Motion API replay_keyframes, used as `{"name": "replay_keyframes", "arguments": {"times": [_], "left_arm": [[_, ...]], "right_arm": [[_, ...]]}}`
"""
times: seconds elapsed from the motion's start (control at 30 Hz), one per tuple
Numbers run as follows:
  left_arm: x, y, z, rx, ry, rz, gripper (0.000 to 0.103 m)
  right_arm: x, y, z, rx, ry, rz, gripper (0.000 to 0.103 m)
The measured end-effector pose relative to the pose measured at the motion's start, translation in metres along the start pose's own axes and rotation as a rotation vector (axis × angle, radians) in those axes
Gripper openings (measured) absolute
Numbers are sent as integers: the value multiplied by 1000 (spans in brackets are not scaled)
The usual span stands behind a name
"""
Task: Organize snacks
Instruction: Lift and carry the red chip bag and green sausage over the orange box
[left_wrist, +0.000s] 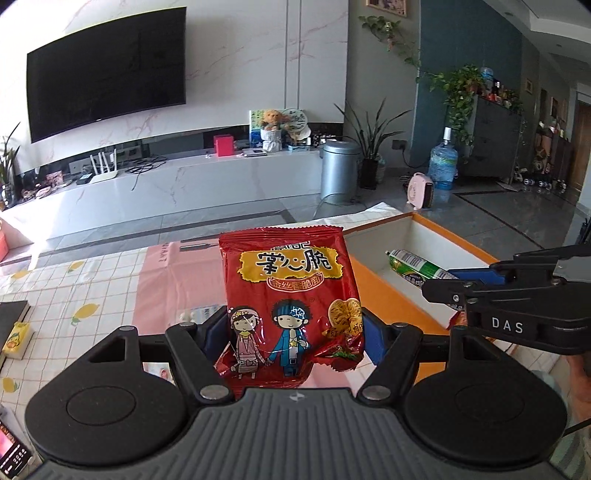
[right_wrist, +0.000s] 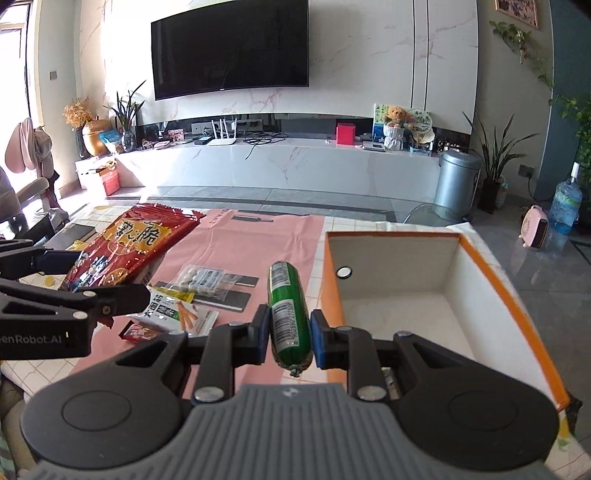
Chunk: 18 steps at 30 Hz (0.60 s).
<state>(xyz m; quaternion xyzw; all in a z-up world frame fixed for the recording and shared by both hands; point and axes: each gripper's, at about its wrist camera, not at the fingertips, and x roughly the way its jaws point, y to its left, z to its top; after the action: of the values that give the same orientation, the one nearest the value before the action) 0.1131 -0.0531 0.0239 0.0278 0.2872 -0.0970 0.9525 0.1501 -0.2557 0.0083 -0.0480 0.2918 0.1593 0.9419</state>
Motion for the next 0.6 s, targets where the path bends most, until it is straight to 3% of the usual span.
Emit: {"name": "replay_keyframes", "arguments": {"times": [0.33,0.6], "left_arm": [[42,-62,46,135,19,-171,81],[93,-109,51,270,127,-285,81]], "right_arm": [[-1,-67,24,-84,65,-114,20],[26,-109,21,-139,201,-168,20]]}}
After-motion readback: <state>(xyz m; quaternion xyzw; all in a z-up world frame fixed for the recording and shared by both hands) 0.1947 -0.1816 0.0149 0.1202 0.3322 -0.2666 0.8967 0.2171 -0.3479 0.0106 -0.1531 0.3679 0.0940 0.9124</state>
